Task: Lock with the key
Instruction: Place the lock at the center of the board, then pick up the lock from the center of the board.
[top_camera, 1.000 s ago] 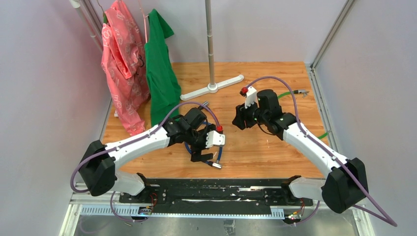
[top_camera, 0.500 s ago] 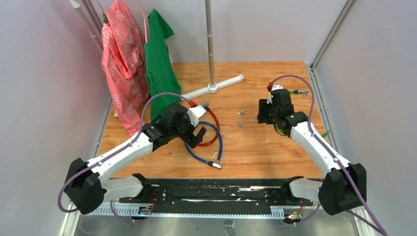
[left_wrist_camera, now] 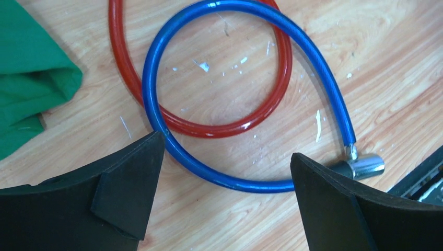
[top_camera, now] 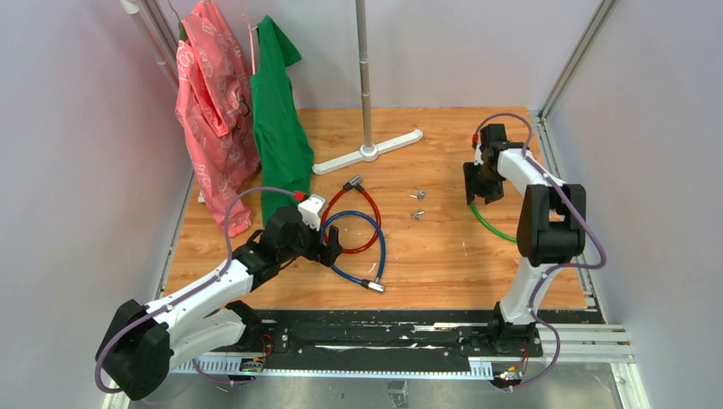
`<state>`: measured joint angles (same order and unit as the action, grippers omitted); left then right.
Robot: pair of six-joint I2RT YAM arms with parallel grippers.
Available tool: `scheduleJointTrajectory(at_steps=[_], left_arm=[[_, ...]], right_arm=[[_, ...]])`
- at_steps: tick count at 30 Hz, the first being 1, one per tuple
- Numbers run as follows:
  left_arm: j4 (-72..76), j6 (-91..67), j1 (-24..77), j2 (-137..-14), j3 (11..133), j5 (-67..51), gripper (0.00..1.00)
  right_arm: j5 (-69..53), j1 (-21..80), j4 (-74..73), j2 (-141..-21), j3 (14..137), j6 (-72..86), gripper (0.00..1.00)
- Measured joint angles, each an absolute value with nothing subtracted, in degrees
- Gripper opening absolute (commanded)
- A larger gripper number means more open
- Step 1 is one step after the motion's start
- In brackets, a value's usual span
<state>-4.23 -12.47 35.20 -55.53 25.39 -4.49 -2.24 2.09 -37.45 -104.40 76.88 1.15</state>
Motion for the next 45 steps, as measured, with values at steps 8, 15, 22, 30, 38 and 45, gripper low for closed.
scheduleJointTrajectory(at_steps=[8, 15, 22, 30, 38, 45], left_arm=[[2.3, -15.1, 33.7, -55.0, 24.4, -4.5, 1.0], [4.2, -15.5, 32.4, -54.0, 24.3, -4.6, 1.0], [5.1, -15.7, 31.9, -53.1, 24.2, -5.1, 1.0], [5.9, -16.6, 31.9, -52.9, 23.4, -7.1, 0.97], [6.6, -18.8, 31.9, -53.0, 23.3, -13.8, 0.88], [13.3, -21.7, 34.5, -57.1, 23.9, -17.9, 0.93]], right_arm=[[-1.8, 1.6, -42.6, -113.2, 81.0, -2.7, 0.34], [-5.2, 1.6, -43.5, -113.4, 81.1, -5.8, 0.0], [-11.0, 1.6, -35.9, -101.1, 69.0, -2.1, 0.0], [-13.8, 5.1, -19.6, -76.3, 50.3, 13.8, 0.0], [-2.4, 23.6, -10.4, -60.6, 39.8, 32.3, 0.0], [12.1, 39.7, -9.8, -53.3, 39.3, 42.7, 0.0]])
